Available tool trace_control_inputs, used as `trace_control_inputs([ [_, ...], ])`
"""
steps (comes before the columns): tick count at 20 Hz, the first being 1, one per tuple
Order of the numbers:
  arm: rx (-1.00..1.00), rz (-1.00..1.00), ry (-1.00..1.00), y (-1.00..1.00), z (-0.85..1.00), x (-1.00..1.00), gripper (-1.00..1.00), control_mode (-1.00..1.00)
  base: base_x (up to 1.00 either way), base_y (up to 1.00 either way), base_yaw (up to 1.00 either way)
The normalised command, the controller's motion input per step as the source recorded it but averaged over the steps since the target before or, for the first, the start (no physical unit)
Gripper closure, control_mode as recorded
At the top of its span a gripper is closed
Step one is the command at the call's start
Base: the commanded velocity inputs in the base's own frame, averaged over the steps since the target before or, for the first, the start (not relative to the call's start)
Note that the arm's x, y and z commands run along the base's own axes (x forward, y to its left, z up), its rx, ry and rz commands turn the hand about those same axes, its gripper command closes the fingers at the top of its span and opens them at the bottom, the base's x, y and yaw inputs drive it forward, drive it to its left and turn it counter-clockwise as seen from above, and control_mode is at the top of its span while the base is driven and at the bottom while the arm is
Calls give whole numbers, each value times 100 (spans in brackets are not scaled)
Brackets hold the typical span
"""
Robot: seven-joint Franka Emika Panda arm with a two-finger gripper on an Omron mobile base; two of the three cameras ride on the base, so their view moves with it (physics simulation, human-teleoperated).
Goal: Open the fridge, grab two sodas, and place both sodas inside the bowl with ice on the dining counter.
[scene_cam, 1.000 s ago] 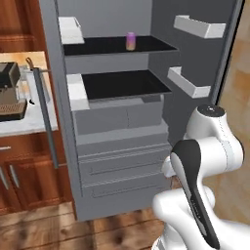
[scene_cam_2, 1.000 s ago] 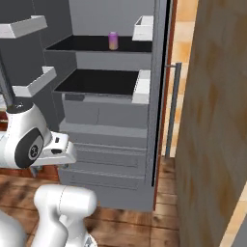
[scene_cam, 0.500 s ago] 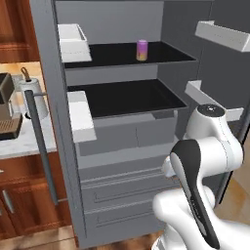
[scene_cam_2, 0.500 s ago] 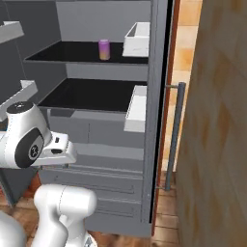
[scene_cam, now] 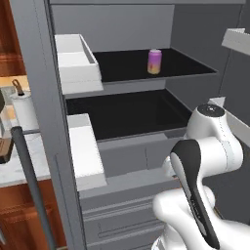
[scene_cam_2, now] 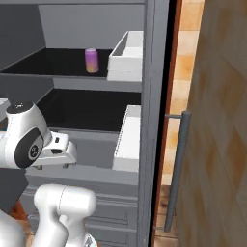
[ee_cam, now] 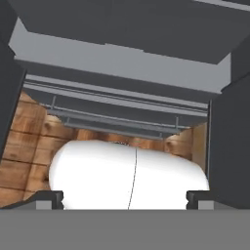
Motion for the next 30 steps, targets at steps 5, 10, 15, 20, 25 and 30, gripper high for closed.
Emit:
trace_control_inputs([
  [5, 0, 0, 0, 0, 0, 0, -100, 100, 78, 5, -1],
  [10, 0, 0, 0, 0, 0, 0, -100, 100, 80, 7, 0],
  [15, 3, 1, -5, 0, 0, 7, -100, -100, 49, 0, 0],
  [20, 20, 7, -42, 0, 12, 17, -100, -100, 0, 0, 0],
  [25, 15, 1, -42, 0, 40, 7, -100, -100, 0, 0, 0],
  [30, 7, -3, -31, 2, 54, 8, -100, -100, 0, 0, 0],
])
